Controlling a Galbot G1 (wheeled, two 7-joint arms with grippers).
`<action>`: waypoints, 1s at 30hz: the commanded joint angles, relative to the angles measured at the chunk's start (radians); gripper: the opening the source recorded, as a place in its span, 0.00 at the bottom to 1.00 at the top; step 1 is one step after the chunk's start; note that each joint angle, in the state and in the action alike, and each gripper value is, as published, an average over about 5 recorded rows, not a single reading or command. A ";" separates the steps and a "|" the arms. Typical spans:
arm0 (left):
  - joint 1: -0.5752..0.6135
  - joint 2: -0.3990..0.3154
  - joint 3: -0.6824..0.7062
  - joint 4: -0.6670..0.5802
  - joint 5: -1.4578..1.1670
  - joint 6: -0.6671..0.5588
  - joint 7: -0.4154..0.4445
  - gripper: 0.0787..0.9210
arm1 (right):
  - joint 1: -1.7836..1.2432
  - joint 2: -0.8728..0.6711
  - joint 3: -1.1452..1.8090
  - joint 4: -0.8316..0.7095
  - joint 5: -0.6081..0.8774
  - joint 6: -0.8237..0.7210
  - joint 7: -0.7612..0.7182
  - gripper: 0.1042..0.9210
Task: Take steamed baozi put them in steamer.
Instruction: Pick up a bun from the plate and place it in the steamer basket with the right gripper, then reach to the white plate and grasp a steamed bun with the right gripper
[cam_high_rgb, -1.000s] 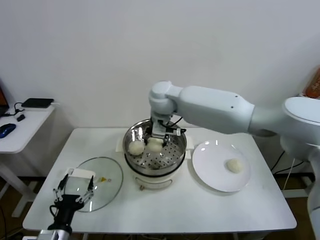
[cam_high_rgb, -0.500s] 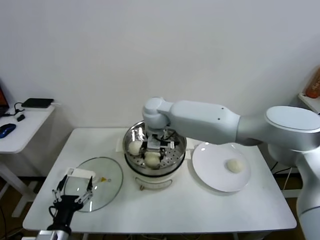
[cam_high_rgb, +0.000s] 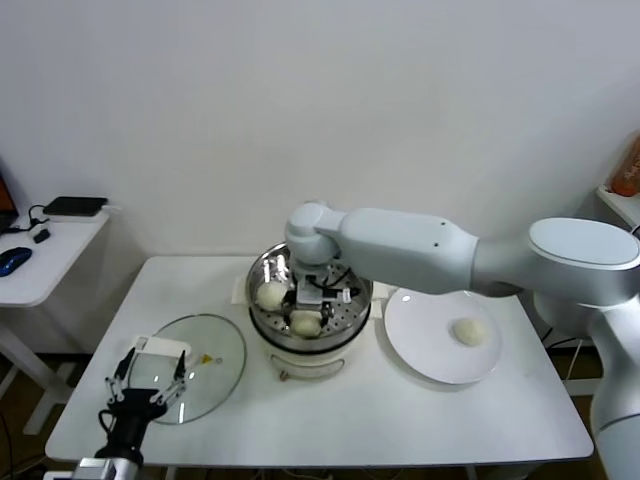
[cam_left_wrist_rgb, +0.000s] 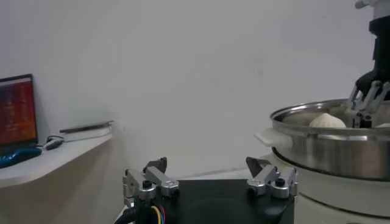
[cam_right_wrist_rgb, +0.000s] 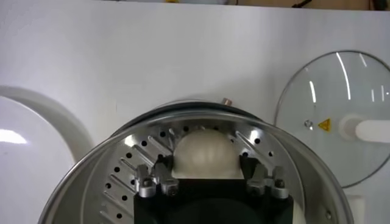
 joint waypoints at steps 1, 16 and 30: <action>-0.001 -0.001 0.001 0.001 0.000 0.000 0.000 0.88 | -0.005 0.004 0.003 -0.003 -0.007 0.018 0.004 0.80; -0.006 -0.001 0.004 0.002 0.002 0.004 0.000 0.88 | 0.084 -0.042 0.025 -0.040 0.088 0.091 -0.018 0.88; -0.036 0.003 0.033 -0.019 0.035 0.007 -0.010 0.88 | 0.319 -0.396 -0.157 -0.051 0.445 -0.260 0.042 0.88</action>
